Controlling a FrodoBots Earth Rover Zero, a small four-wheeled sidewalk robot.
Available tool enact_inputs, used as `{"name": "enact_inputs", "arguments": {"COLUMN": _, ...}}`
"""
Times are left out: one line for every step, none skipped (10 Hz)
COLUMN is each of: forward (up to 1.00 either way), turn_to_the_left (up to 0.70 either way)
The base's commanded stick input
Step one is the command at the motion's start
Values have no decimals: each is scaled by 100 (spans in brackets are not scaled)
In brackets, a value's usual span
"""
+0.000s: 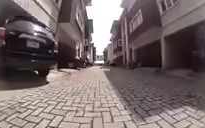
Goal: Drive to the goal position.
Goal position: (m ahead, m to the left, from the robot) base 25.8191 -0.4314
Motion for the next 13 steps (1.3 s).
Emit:
{"name": "enact_inputs", "arguments": {"forward": 70, "turn_to_the_left": 0}}
{"name": "enact_inputs", "arguments": {"forward": 70, "turn_to_the_left": 0}}
{"name": "enact_inputs", "arguments": {"forward": 70, "turn_to_the_left": 0}}
{"name": "enact_inputs", "arguments": {"forward": 70, "turn_to_the_left": 0}}
{"name": "enact_inputs", "arguments": {"forward": 70, "turn_to_the_left": 0}}
{"name": "enact_inputs", "arguments": {"forward": 70, "turn_to_the_left": 0}}
{"name": "enact_inputs", "arguments": {"forward": 70, "turn_to_the_left": 0}}
{"name": "enact_inputs", "arguments": {"forward": 70, "turn_to_the_left": 0}}
{"name": "enact_inputs", "arguments": {"forward": 70, "turn_to_the_left": 0}}
{"name": "enact_inputs", "arguments": {"forward": 70, "turn_to_the_left": 0}}
{"name": "enact_inputs", "arguments": {"forward": 70, "turn_to_the_left": 0}}
{"name": "enact_inputs", "arguments": {"forward": 70, "turn_to_the_left": 0}}
{"name": "enact_inputs", "arguments": {"forward": 70, "turn_to_the_left": 0}}
